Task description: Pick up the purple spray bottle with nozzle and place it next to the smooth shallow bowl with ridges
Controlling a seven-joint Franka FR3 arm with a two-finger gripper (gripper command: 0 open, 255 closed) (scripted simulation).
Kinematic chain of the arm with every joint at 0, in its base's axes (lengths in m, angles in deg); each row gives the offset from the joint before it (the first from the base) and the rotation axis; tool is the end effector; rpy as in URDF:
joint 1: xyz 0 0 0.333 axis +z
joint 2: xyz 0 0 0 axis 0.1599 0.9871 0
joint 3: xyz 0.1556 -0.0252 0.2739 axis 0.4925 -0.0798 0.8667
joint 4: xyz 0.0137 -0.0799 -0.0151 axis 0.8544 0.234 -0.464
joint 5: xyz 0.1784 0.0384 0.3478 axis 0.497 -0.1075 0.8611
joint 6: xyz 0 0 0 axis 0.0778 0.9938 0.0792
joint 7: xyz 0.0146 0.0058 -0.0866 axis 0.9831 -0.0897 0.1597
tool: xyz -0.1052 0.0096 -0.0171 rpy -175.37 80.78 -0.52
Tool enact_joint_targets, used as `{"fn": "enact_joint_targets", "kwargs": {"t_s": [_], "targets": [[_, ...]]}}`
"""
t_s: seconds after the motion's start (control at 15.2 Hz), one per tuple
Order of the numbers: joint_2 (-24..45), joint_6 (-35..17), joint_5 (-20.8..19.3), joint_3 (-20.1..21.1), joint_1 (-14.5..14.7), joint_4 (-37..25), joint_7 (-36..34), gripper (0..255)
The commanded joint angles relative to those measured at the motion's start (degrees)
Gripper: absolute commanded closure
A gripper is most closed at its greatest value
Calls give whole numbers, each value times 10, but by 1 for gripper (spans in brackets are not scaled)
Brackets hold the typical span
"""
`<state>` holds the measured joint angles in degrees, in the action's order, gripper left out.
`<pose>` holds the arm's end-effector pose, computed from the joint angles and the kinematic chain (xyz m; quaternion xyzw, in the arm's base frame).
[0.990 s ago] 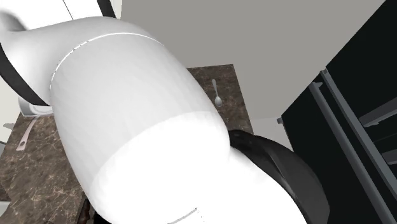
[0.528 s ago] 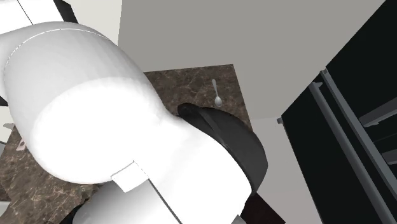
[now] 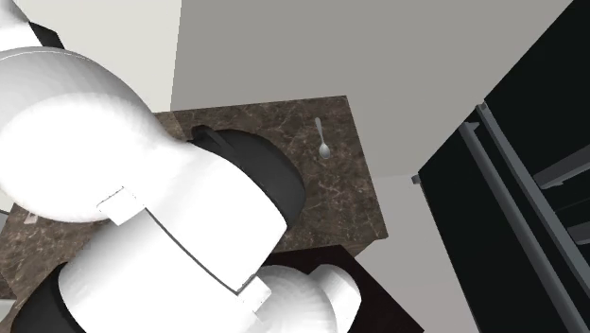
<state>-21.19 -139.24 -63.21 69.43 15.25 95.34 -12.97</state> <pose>0.5680 0.0918 0.4824 -0.9792 0.0964 0.1649 0.0688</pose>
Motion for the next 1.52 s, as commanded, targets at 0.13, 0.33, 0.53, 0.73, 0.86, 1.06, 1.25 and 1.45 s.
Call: {"fn": "enact_joint_targets", "kwargs": {"t_s": [0.13, 0.33, 0.53, 0.73, 0.86, 1.06, 1.25, 1.45], "targets": [[74, -4, 5, 15, 20, -78, -34, 255], [135, -1, 5, 23, 35, -147, -58, 255], [202, 11, 4, 31, 51, -231, -83, 255], [282, 36, 1, 37, 68, -341, -109, 255], [350, 65, -2, 40, 81, -442, -128, 255], [366, 58, -2, 40, 84, -451, -129, 255], [362, 33, -2, 39, 84, -422, -123, 255], [361, 10, -2, 39, 84, -397, -118, 255]]}}
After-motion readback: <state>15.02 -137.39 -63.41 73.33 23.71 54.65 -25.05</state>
